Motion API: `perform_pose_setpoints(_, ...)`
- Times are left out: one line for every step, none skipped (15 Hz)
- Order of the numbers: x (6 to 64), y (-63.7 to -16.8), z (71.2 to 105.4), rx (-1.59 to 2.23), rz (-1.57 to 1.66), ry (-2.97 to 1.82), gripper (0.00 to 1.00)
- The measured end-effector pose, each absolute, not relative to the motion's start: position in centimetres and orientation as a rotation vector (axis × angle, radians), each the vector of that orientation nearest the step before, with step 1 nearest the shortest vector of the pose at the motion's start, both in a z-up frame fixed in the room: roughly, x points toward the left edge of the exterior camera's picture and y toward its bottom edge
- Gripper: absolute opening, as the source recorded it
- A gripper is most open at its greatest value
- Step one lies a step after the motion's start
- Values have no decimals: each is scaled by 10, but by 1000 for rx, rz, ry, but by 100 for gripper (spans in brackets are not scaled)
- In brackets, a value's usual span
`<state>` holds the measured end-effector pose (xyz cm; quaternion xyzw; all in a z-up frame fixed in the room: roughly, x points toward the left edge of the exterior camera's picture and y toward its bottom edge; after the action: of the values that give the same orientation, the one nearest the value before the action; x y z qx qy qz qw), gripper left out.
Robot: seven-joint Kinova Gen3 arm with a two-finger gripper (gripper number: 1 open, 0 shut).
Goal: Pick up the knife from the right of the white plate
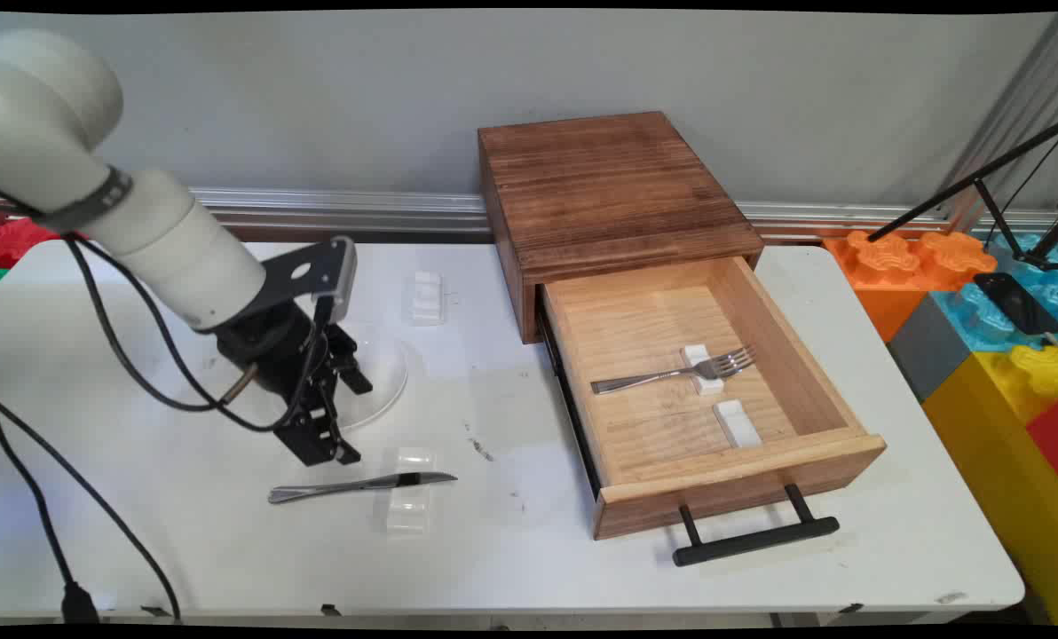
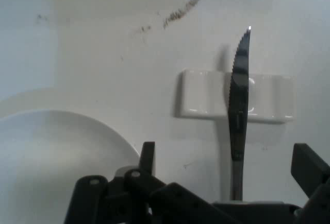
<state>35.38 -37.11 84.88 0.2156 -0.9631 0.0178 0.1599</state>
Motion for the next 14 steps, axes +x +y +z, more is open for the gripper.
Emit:
perform_pose_setpoints(354, -368, 844, 619, 49, -2757, 100)
perform_pose_setpoints(355, -367, 841, 621, 49, -2760, 100)
perform_pose_setpoints(355, -364, 837, 622, 48, -2765, 100)
perform_pose_setpoints(355, -361, 832, 622, 49, -2768, 100)
perform_pose_setpoints(355, -359, 827, 622, 50, -2770, 100)
perform_pose_setpoints(355, -357, 822, 621, 52, -2772, 100)
perform_pose_setpoints(354, -356, 820, 620, 53, -2772, 100)
perform_pose_setpoints(354, -355, 815, 619, 55, -2773, 100)
perform_pose_setpoints(354, -354, 811, 617, 58, -2773, 100)
perform_pose_setpoints(354, -353, 806, 615, 60, -2774, 100)
perform_pose_setpoints(354, -352, 803, 615, 63, -2774, 100)
perform_pose_setpoints(354, -351, 799, 614, 65, -2774, 100)
perform_pose_setpoints(354, -350, 795, 615, 68, -2774, 100)
perform_pose_setpoints(353, -349, 792, 617, 70, -2773, 100)
